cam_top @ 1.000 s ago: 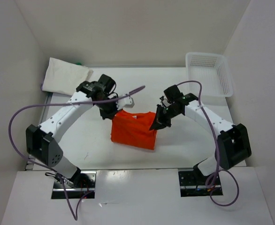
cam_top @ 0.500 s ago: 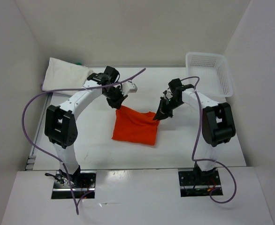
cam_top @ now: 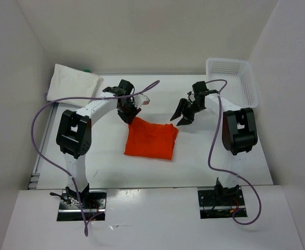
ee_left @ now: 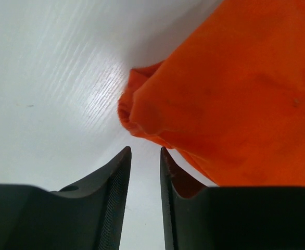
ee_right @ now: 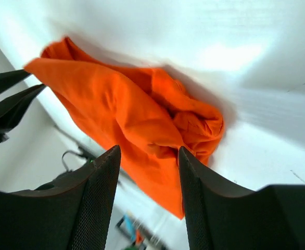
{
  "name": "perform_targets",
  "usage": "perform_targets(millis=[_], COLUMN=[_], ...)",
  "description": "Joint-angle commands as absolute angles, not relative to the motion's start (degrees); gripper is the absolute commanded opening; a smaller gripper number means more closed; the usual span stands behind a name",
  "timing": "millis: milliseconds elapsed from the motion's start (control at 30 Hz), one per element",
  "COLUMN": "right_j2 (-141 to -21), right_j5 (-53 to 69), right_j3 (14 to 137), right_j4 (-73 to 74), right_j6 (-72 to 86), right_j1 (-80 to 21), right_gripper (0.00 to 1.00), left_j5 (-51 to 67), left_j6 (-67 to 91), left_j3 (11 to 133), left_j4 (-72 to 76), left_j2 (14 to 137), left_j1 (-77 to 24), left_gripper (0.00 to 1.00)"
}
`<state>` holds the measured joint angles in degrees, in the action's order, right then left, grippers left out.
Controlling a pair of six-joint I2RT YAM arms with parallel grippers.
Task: Fold and stack the t-shirts
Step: Fold the long partially folded tshirt into a neat square
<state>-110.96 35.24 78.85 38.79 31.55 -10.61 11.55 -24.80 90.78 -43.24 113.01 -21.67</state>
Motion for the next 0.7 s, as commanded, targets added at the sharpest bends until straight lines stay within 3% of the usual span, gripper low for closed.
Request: perform_targets(millis=[0, 100, 133, 233, 400, 667], right_j2=[-102.9, -97.5, -96.9, -96.3, -99.9, -108.1], right_j5=[29.3, 24.1, 23.4, 22.8, 22.8, 16.9], right_j3=[82.4, 81.7, 80.6, 77.5, 74.9, 78.0], right_j4=[33.9, 35.2, 36.5, 37.6, 35.0, 33.0], right_j6=[32.1, 31.6, 31.0, 31.6, 35.2, 37.0], right_j1=[-11.1, -14.2, -15.1, -19.2, -22.3, -21.1], right_gripper=[0.54, 0.43, 0.25, 0.00, 0.00, 0.00], left_j5=[7.7, 4.2, 4.2, 3.6, 14.6, 13.9], left_j6=[-21.6, -19.6, -19.6, -19.6, -20.8, -17.1], left_j3=[90.4, 91.0, 91.1, 91.1, 92.2, 89.0], left_j4=[-40.0, -40.0, -40.0, -40.0, -41.7, -33.2], left_j2=[113.3, 110.9, 108.7, 104.2, 102.7, 110.8], left_j1=[-19.9, -19.2, -19.2, -21.0, -26.5, -27.1], left_gripper=[0.37, 0.42, 0.42, 0.43, 0.43, 0.43])
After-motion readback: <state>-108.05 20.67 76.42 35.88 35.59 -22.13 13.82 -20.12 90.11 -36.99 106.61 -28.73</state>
